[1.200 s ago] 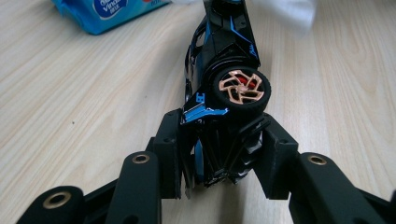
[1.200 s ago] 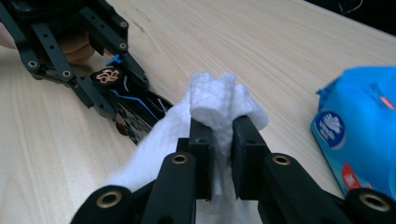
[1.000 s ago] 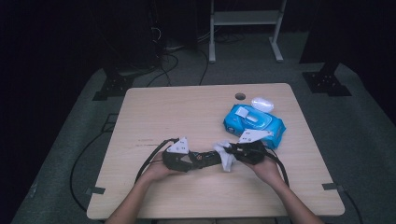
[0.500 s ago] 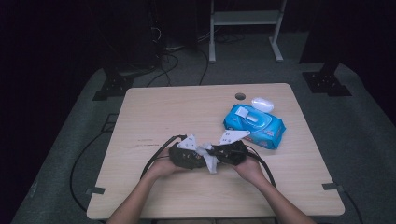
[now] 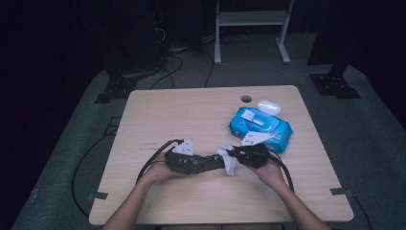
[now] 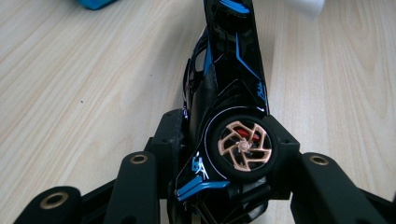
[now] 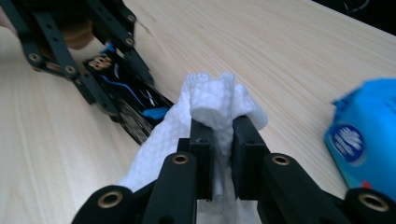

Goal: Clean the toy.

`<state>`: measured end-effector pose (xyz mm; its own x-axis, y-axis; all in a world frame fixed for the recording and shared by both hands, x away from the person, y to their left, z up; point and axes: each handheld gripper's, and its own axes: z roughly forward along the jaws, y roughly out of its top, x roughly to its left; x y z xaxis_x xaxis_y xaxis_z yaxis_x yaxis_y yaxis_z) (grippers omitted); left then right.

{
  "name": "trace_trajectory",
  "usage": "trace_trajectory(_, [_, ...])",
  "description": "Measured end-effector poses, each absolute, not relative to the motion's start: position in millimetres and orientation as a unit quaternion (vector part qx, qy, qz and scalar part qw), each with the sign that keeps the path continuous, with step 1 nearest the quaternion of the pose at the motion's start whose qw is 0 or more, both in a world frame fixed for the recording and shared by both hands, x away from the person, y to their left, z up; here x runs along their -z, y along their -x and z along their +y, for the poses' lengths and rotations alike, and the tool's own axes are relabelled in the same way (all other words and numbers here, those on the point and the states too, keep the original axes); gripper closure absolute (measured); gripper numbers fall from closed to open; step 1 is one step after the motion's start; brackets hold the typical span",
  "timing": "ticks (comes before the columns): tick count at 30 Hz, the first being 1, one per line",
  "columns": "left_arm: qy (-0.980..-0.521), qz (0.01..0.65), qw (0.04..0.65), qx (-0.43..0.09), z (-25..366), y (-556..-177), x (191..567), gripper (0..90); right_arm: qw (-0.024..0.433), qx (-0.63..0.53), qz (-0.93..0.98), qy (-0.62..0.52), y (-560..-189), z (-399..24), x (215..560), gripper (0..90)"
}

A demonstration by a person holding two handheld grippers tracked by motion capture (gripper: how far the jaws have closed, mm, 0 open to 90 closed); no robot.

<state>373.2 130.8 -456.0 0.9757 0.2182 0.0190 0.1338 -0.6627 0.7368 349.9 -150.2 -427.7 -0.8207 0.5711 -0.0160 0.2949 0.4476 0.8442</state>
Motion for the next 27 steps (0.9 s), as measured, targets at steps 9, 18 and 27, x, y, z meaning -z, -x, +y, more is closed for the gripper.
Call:
trace_trajectory(9, [-0.908,0.108,0.402,-0.050,120,-375,454,51.2,0.134,-0.463,0.850,-0.215,-346,-104,427,79.8])
trace_trajectory(18, [-0.911,0.106,0.394,-0.061,130,-373,452,57.0,0.147,-0.461,0.838,-0.254,-348,-144,429,79.8])
trace_trajectory(27, [-0.922,0.103,0.368,-0.060,110,-374,444,40.0,0.130,-0.462,0.831,-0.283,-351,-159,438,79.9])
